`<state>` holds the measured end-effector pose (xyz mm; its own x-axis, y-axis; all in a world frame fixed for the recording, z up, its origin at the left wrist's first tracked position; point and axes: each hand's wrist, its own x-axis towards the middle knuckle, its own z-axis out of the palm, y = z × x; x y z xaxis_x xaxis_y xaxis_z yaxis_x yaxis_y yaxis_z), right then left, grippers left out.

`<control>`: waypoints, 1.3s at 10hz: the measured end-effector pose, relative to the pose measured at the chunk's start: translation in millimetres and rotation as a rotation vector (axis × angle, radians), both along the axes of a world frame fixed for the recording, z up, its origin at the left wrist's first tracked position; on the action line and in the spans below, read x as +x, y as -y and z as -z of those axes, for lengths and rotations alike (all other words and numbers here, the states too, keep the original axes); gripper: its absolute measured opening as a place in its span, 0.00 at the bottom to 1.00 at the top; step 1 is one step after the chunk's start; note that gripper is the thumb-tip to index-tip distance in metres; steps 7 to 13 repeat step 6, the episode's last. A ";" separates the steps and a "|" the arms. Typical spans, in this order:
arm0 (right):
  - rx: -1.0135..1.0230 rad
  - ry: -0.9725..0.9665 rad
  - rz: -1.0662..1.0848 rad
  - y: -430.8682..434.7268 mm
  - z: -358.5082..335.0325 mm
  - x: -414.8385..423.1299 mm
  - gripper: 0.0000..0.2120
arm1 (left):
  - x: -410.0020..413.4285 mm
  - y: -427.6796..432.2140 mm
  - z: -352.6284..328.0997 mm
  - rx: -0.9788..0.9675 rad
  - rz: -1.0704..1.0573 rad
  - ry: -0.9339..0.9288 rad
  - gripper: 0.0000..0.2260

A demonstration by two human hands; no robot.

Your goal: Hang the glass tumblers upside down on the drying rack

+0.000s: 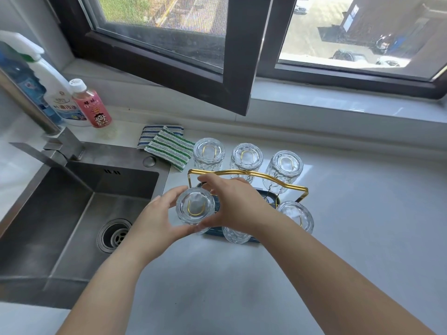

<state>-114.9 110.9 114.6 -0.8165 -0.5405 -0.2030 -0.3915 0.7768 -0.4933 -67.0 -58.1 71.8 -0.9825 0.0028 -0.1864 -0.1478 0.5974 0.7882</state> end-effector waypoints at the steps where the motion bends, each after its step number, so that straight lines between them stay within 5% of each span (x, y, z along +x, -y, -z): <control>1: 0.012 -0.009 -0.006 -0.1 -0.9 1.5 0.42 | 0.9 -2.0 -1.4 -0.009 0.006 -0.004 0.37; 13: -0.021 -0.031 0.042 -3.4 -2.8 8.6 0.39 | 7.6 -6.2 -2.3 0.001 -0.004 0.007 0.40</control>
